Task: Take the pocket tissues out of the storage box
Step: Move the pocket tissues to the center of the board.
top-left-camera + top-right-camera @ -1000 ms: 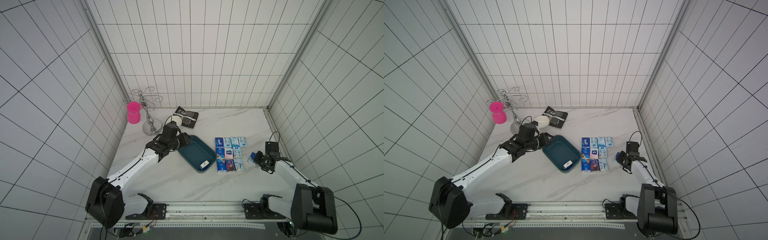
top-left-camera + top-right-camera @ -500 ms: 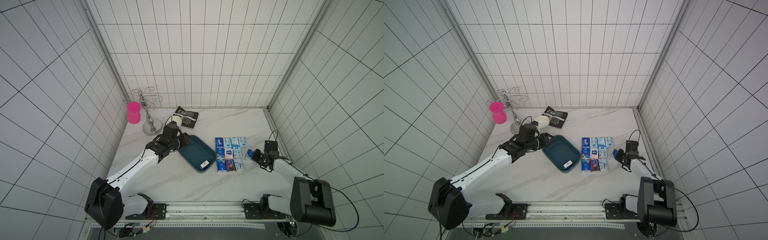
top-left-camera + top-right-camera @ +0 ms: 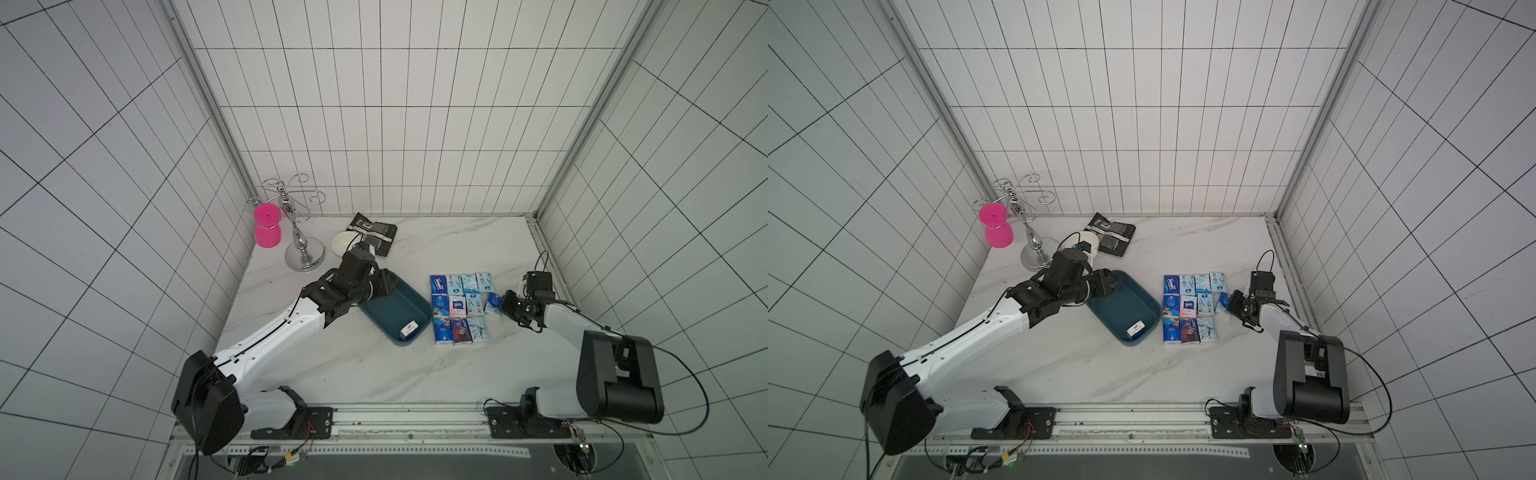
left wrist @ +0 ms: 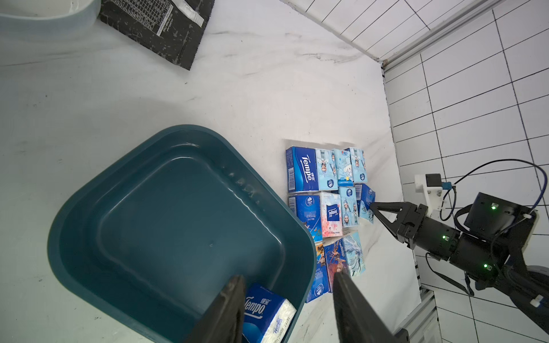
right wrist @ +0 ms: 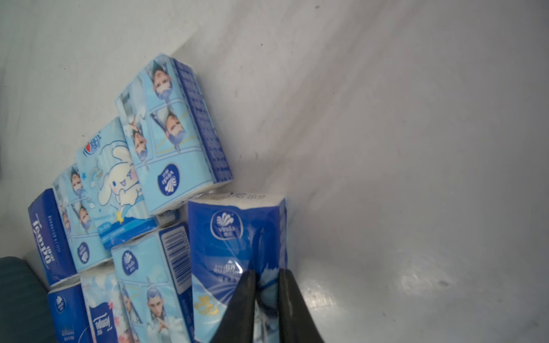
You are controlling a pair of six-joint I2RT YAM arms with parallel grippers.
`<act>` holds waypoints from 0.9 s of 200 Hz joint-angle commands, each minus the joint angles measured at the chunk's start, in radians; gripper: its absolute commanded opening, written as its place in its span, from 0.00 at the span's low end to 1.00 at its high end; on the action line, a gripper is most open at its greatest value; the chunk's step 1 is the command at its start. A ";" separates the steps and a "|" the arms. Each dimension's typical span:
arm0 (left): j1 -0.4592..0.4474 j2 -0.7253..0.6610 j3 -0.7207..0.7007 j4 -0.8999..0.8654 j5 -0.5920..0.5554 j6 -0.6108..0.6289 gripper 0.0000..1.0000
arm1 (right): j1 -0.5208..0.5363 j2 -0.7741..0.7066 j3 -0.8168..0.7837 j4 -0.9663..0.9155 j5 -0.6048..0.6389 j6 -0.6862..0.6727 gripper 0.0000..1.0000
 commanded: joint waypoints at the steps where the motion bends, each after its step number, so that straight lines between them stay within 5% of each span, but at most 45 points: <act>1: 0.001 0.003 0.027 -0.022 -0.024 0.024 0.51 | 0.006 0.001 0.011 -0.094 0.027 -0.017 0.20; 67: 0.003 0.001 0.031 -0.021 -0.030 0.023 0.51 | 0.005 -0.138 0.048 -0.192 0.070 -0.026 0.29; 120: 0.002 0.001 0.024 -0.015 -0.028 0.021 0.51 | -0.011 -0.066 0.029 -0.131 -0.008 0.002 0.33; 180: 0.015 -0.010 0.006 -0.015 -0.031 0.021 0.51 | -0.014 0.006 0.018 -0.074 -0.032 -0.003 0.23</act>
